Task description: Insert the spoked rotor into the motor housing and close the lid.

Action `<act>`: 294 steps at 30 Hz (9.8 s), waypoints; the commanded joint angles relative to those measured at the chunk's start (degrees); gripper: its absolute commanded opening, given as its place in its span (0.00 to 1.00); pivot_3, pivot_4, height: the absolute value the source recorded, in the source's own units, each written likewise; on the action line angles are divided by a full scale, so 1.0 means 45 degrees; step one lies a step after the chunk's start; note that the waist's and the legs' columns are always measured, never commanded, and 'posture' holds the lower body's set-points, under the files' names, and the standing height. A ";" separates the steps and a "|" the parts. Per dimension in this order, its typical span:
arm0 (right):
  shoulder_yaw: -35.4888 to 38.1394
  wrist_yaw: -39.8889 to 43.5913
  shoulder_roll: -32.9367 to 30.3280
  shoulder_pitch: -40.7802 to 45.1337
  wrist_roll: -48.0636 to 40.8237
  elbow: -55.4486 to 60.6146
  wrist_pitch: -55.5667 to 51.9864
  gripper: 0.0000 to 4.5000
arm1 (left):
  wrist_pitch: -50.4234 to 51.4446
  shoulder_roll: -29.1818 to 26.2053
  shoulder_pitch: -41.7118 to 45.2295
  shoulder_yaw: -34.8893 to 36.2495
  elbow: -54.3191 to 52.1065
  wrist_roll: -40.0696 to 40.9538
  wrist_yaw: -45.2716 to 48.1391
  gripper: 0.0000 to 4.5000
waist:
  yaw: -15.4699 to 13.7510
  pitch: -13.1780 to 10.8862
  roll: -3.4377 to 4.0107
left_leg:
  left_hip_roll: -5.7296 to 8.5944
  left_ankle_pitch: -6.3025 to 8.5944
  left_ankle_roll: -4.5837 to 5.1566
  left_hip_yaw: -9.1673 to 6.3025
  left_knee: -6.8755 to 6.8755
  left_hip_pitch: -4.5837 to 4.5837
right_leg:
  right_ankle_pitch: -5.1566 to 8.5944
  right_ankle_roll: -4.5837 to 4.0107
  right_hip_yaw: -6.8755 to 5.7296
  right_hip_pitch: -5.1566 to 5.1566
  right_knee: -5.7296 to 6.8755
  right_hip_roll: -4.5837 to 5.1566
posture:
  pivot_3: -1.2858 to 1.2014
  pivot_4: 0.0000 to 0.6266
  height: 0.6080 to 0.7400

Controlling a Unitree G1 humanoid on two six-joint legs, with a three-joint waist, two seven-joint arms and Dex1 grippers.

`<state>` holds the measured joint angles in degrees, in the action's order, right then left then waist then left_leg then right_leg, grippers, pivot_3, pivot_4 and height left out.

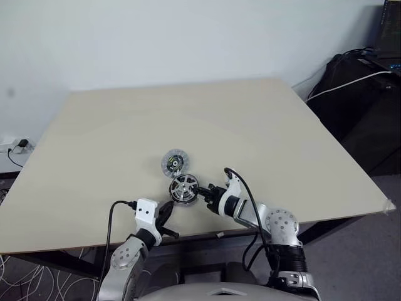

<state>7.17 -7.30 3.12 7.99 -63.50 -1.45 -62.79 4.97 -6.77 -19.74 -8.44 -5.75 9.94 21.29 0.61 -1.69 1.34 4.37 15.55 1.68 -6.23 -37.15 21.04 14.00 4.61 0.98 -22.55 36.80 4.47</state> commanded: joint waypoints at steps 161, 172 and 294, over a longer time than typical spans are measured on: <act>-1.0078 1.6799 -0.4997 0.6762 1.7891 -0.3438 1.1373 0.02 | -0.1250 0.0764 0.0167 0.0203 0.0563 0.0184 -0.0062 0.00 | -0.0364 0.0091 -0.0139 | 0.0007 -0.0022 -0.0040 0.0001 -0.0026 -0.0066 | -0.0068 -0.0087 -0.0016 0.0039 0.0034 -0.0007 | 0.52 0.00 1.00; -0.6292 1.5480 -0.4874 0.4600 1.5119 0.3041 0.1436 0.02 | -0.1632 0.0821 0.0241 0.0261 0.1141 0.0206 0.0132 0.00 | -0.0534 0.0088 -0.0142 | 0.0013 -0.0016 -0.0032 -0.0018 -0.0024 0.0030 | -0.0068 -0.0097 -0.0017 -0.0041 0.0021 0.0006 | 0.52 0.00 1.00; -0.4248 0.9463 -0.6275 -0.0619 0.9817 0.4923 0.6024 0.00 | -0.0633 0.0257 0.0428 0.0187 0.0681 0.0375 0.0593 0.00 | -0.0401 0.0053 -0.0152 | 0.0016 -0.0019 0.0025 -0.0011 -0.0032 -0.0018 | -0.0021 -0.0023 0.0010 0.0015 -0.0011 -0.0005 | 0.52 0.00 1.00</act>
<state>-11.04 31.82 -24.19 3.88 -16.60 16.70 -33.16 3.30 -5.62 -18.67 -7.43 -2.31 11.54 23.64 -1.19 -1.45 0.65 4.44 15.46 1.80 -6.28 -37.30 20.96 13.91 4.50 1.01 -22.47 36.74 4.46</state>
